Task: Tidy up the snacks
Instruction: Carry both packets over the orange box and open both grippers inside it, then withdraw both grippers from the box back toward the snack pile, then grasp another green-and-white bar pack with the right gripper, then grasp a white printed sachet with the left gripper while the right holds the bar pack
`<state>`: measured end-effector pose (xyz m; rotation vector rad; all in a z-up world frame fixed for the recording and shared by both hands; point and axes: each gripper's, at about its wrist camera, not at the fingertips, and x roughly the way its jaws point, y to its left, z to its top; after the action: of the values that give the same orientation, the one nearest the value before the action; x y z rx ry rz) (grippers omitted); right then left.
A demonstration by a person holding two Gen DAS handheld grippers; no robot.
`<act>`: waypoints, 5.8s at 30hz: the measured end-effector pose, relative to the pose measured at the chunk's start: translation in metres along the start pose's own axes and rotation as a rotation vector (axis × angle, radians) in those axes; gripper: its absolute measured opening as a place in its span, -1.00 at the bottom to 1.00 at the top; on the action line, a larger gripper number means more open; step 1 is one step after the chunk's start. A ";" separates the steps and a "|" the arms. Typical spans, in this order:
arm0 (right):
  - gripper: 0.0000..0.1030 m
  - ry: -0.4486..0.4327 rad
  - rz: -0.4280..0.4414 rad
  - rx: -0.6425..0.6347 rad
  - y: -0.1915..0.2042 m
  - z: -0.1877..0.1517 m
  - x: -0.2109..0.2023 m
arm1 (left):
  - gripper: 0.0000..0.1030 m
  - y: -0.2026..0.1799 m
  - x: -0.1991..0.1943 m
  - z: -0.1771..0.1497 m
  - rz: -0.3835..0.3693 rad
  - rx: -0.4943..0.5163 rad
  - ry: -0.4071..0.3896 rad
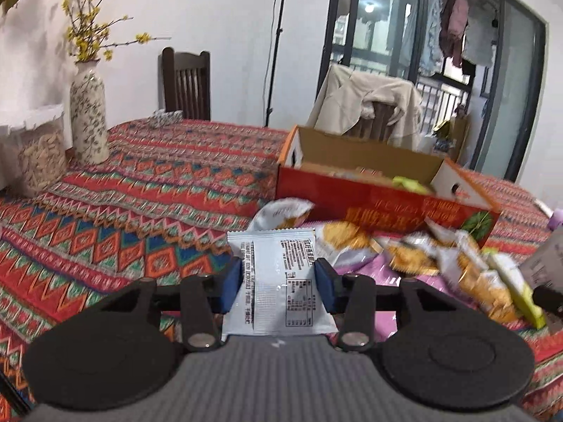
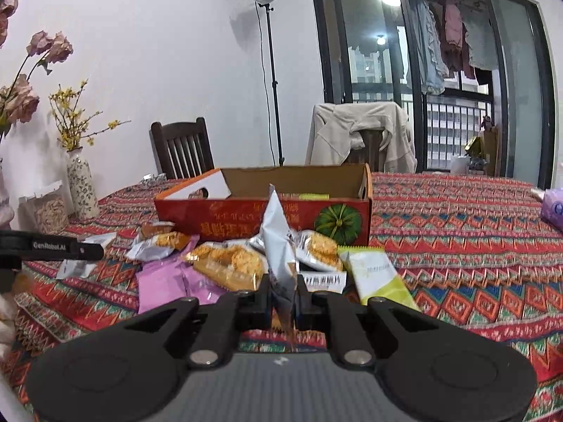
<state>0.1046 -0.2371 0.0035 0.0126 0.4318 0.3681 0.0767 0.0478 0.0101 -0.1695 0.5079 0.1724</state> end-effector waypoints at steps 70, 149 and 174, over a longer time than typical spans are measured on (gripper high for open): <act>1.00 -0.036 -0.137 0.062 -0.025 0.094 0.161 | 1.00 -0.066 0.122 0.110 -0.029 -0.028 -0.212; -0.31 0.065 -0.201 0.089 -0.084 0.009 0.063 | 1.00 0.018 0.031 -0.014 -0.030 0.049 -0.058; -0.30 0.050 -0.250 0.139 -0.092 0.009 0.062 | 0.99 -0.003 0.148 0.056 0.019 0.063 0.215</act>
<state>0.1921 -0.3013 -0.0220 0.0837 0.5014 0.0918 0.2311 0.0744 -0.0145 -0.1217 0.7282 0.1574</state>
